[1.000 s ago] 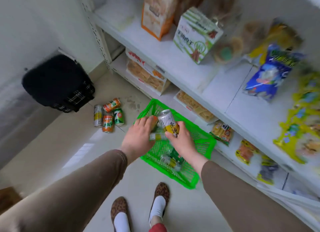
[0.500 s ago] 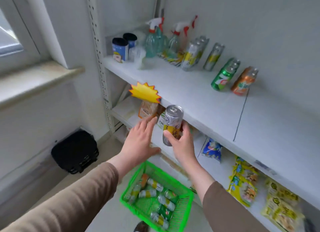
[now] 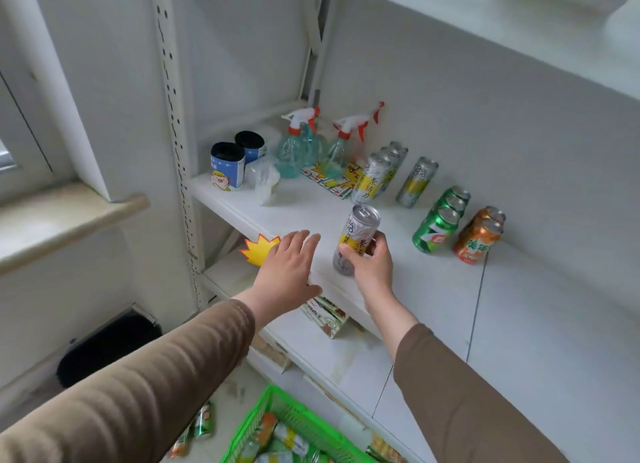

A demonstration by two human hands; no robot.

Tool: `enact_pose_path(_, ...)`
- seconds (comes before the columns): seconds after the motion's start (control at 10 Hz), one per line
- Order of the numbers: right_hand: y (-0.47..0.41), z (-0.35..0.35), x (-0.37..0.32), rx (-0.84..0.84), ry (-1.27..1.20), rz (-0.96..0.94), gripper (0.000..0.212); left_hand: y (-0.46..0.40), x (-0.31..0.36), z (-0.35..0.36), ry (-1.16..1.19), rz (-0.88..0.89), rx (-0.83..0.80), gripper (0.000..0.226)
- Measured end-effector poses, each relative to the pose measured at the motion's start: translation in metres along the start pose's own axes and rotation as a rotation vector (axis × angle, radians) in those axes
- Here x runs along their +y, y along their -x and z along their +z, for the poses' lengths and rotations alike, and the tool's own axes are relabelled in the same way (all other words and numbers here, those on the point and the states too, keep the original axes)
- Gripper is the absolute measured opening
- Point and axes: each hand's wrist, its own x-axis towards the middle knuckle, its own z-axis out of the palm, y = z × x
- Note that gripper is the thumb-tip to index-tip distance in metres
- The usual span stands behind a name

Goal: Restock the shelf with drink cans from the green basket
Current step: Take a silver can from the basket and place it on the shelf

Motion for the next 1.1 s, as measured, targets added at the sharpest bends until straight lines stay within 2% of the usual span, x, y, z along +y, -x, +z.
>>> enact_pose_path(0.6, -0.152, 0.067, -0.004, 0.24, -0.064, 0.184, 0.055, -0.134, -0.036, 0.022, 0.07, 0.119, -0.106, 0.094)
enact_pose_path(0.8, -0.166, 0.073, -0.002, 0.305, -0.015, 0.19, 0.053, -0.151, -0.046, 0.025, 0.078, 0.127, -0.109, 0.092)
enact_pose_path(1.1, -0.168, 0.075, -0.002, 0.314, 0.063, 0.165, 0.047, -0.157, -0.049, 0.027, 0.102, 0.13, -0.115, 0.092)
